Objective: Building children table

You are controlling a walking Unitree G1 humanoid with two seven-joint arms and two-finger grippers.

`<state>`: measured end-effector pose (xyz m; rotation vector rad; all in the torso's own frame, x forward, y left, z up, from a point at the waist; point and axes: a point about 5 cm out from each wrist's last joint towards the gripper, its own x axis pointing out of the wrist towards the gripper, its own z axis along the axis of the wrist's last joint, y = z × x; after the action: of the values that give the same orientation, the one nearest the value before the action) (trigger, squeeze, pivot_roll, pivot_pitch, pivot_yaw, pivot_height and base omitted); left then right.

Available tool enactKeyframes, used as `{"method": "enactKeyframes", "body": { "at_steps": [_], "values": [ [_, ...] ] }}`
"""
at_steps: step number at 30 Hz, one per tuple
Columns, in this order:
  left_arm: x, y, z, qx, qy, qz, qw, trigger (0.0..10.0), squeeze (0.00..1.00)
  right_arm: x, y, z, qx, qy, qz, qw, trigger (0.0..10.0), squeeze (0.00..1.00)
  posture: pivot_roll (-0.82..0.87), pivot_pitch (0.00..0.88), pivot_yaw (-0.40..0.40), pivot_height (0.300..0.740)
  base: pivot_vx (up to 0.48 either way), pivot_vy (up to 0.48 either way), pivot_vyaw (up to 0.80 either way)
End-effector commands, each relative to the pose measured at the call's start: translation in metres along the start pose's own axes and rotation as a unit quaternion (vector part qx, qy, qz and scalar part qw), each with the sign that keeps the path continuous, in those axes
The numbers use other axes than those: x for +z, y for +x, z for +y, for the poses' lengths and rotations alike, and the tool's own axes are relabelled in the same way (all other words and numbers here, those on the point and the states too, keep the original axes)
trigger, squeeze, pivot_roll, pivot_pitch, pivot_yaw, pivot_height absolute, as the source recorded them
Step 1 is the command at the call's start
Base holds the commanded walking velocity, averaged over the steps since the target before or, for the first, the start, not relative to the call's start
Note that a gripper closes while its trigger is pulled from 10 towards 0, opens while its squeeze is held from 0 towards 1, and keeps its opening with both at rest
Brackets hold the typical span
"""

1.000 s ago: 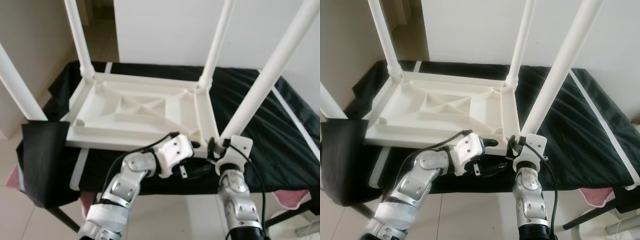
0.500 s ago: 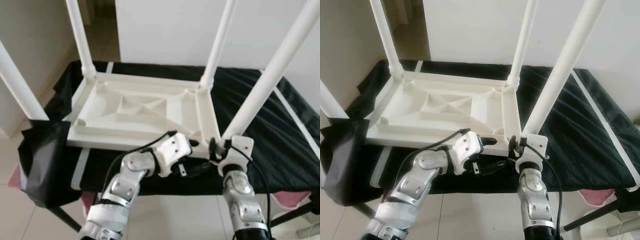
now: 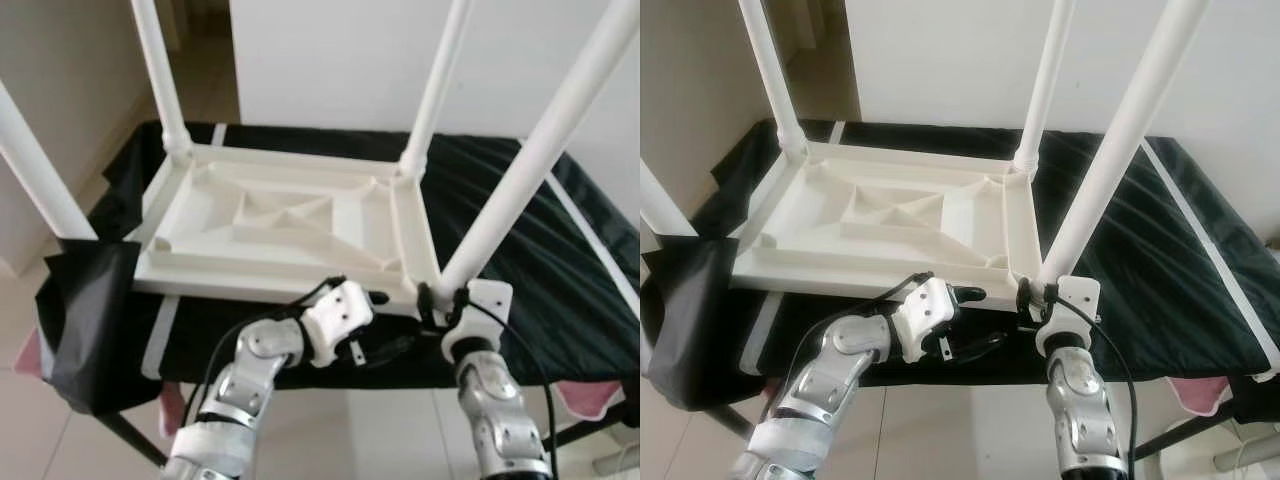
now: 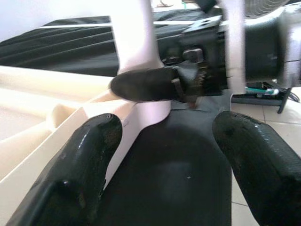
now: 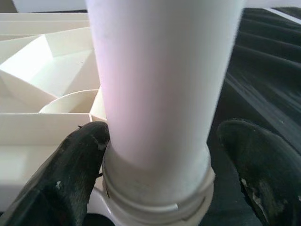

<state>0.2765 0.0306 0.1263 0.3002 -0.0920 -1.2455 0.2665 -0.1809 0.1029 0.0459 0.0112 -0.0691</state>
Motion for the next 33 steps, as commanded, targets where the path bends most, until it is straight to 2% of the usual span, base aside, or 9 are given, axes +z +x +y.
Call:
{"method": "enactKeyframes", "body": {
  "at_steps": [1,2,5,9,15,18,24,26,33],
  "values": [
    [-0.001,-0.003,0.016,0.152,-0.007,-0.001,0.988,10.0,0.0,0.002,-0.002,-0.004,0.003,0.006,-0.006,1.0,10.0,0.0,-0.04,0.006,-0.052,0.74,0.0,0.0,0.0],
    [0.0,-0.004,0.018,0.158,-0.01,-0.004,0.987,10.0,0.0,0.001,-0.002,-0.008,0.001,0.034,0.003,0.999,10.0,0.0,-0.04,0.007,-0.052,0.74,0.0,0.0,0.0],
    [0.002,-0.003,0.02,0.167,-0.021,-0.009,0.986,10.0,0.0,0.003,-0.002,-0.013,-0.003,0.05,-0.003,0.999,10.0,0.0,-0.04,0.008,-0.052,0.74,0.0,0.0,0.0],
    [0.005,-0.001,0.021,0.179,-0.03,-0.018,0.983,10.0,0.0,0.004,0.0,-0.019,0.023,0.016,-0.014,1.0,10.0,0.0,-0.04,0.008,-0.052,0.74,0.0,0.0,0.0],
    [0.003,-0.001,0.021,0.185,-0.035,-0.028,0.982,10.0,0.0,0.003,-0.003,-0.015,0.047,0.011,-0.01,0.999,10.0,0.0,-0.04,0.01,-0.051,0.74,0.0,0.0,0.0],
    [-0.002,-0.003,0.02,0.148,-0.091,-0.027,0.984,10.0,0.0,0.004,-0.004,-0.012,0.087,-0.007,-0.016,0.996,10.0,0.0,-0.04,0.014,-0.051,0.74,0.0,0.0,0.0],
    [-0.003,-0.008,0.016,0.108,-0.071,-0.02,0.991,10.0,0.0,0.01,-0.002,-0.011,0.13,-0.015,-0.024,0.991,10.0,0.0,-0.05,0.015,-0.049,0.74,0.0,0.0,0.0],
    [0.0,-0.01,0.005,0.048,-0.038,-0.015,0.998,10.0,0.0,0.017,0.001,-0.014,0.178,-0.038,-0.028,0.983,10.0,0.0,-0.05,0.014,-0.051,0.74,0.0,0.0,0.0],
    [0.004,-0.007,-0.006,0.008,-0.028,-0.017,0.999,10.0,0.0,0.024,0.013,-0.024,0.226,-0.076,-0.025,0.971,10.0,0.0,-0.04,0.009,-0.053,0.74,0.0,0.0,0.0]
  ]
}}
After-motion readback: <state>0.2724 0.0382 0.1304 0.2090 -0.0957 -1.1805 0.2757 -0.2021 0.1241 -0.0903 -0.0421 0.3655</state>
